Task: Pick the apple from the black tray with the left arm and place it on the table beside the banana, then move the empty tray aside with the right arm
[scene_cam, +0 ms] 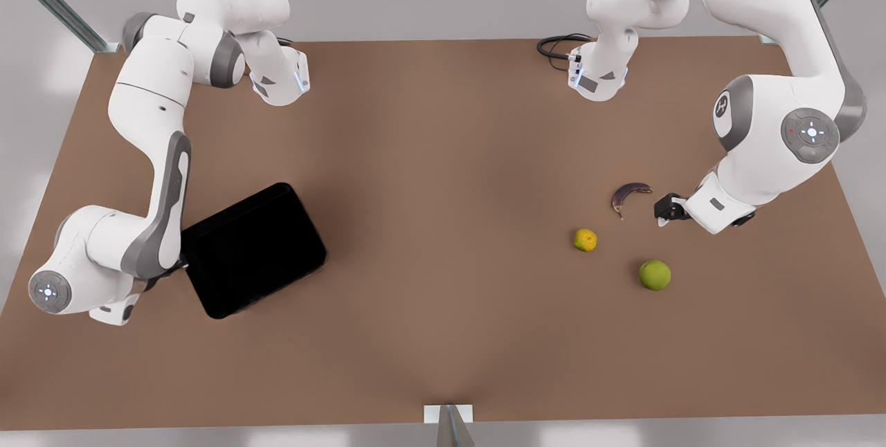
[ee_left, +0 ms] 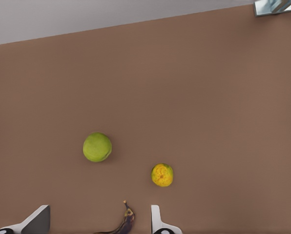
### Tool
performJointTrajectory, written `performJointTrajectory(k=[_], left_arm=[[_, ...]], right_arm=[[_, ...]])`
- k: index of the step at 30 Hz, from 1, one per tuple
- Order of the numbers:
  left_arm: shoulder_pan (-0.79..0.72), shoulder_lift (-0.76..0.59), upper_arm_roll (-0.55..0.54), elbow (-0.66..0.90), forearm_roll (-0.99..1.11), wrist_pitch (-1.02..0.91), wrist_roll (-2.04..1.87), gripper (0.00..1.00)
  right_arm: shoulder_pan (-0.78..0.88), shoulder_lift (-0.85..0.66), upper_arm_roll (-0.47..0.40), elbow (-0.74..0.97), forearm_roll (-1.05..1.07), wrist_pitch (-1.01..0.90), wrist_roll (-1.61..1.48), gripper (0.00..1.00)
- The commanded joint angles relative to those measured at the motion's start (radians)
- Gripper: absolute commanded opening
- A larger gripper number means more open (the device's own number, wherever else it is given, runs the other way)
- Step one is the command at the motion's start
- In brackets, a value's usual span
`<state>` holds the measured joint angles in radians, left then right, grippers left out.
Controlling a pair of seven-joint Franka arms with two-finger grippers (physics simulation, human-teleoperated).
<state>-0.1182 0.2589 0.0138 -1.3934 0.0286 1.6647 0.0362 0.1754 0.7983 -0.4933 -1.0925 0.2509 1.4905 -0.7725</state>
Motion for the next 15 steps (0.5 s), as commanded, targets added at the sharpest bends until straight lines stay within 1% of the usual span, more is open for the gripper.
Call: performJointTrajectory(k=[1,3,4,6,7,9,10,12,13,15], left_arm=[[0.000,-0.001,0.000,0.001,0.001,0.003,-0.002,1.00],[0.000,-0.001,0.000,0.001,0.002,0.003,-0.002,1.00],[0.000,-0.001,0.000,0.001,0.001,0.004,-0.002,1.00],[0.000,-0.001,0.000,0.001,0.001,0.004,-0.002,1.00],[0.000,0.002,0.000,0.001,0.002,0.004,-0.002,1.00],[0.000,0.002,0.000,0.001,0.001,0.004,-0.002,1.00],[0.000,0.003,0.000,0.001,0.001,0.004,-0.002,1.00],[0.000,0.007,0.000,-0.001,0.001,0.006,-0.002,1.00],[0.000,0.007,0.000,0.000,0.001,0.006,-0.002,1.00],[0.000,0.007,0.000,0.000,0.001,0.006,-0.002,1.00]], right_arm=[[0.004,-0.013,-0.001,0.002,0.005,0.002,-0.231,0.99],[0.015,-0.089,0.012,0.011,0.005,-0.094,-0.156,1.00],[0.032,-0.174,0.050,0.016,0.001,-0.153,-0.053,1.00],[0.026,-0.298,0.174,0.017,-0.016,-0.182,0.139,1.00],[0.024,-0.343,0.217,0.017,-0.021,-0.193,0.214,1.00],[0.024,-0.428,0.370,0.016,-0.207,-0.220,0.401,1.00],[0.004,-0.458,0.403,0.016,-0.301,-0.242,0.464,1.00],[-0.120,-0.458,0.482,0.016,-0.314,-0.243,0.453,1.00],[-0.132,-0.458,0.510,0.016,-0.357,-0.256,0.455,1.00],[-0.132,-0.458,0.507,0.014,-0.355,-0.260,0.472,1.00]])
